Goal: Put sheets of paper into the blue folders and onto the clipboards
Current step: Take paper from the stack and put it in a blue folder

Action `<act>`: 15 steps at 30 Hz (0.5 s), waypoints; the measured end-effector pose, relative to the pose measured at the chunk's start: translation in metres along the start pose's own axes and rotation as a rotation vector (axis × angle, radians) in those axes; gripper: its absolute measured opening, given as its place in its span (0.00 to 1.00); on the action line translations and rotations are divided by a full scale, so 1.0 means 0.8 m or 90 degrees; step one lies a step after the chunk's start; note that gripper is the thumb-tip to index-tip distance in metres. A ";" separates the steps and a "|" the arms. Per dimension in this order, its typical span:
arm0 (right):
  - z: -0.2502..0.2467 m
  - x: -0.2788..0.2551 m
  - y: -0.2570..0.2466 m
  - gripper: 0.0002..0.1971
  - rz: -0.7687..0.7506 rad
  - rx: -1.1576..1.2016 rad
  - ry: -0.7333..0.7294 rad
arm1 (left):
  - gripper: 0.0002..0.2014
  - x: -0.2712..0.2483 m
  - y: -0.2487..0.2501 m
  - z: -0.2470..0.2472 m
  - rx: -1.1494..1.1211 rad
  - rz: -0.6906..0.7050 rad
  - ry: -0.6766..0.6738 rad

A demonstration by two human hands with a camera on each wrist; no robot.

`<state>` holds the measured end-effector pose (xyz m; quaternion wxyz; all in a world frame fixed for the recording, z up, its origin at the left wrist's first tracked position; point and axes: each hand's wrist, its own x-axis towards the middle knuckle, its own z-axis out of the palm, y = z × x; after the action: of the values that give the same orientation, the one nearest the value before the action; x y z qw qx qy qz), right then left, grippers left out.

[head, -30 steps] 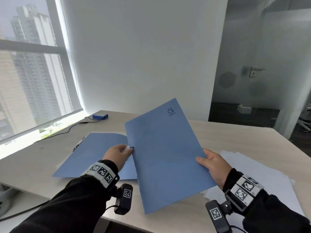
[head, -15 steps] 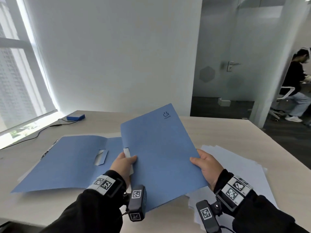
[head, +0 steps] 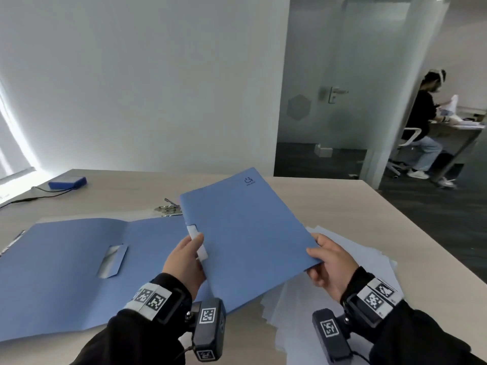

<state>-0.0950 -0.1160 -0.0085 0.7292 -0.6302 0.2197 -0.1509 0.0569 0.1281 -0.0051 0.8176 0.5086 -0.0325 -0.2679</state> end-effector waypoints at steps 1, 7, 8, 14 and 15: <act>-0.002 0.009 0.001 0.13 0.001 0.036 0.024 | 0.16 0.003 -0.005 0.003 -0.004 -0.024 -0.005; 0.003 0.085 0.005 0.14 0.024 0.107 0.174 | 0.14 0.014 -0.040 0.013 0.017 -0.067 -0.022; 0.007 0.099 0.004 0.15 0.029 0.103 0.197 | 0.14 0.015 -0.042 0.012 0.028 -0.069 -0.027; 0.020 0.173 0.000 0.17 0.065 0.058 0.244 | 0.12 0.023 -0.051 0.004 0.042 -0.075 -0.053; 0.023 0.181 -0.002 0.16 0.070 0.053 0.244 | 0.12 0.022 -0.051 0.004 0.042 -0.073 -0.059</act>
<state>0.0389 -0.1725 -0.0242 0.7070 -0.5461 0.3820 -0.2368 0.0541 0.1032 -0.0423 0.7812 0.5234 -0.0499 -0.3366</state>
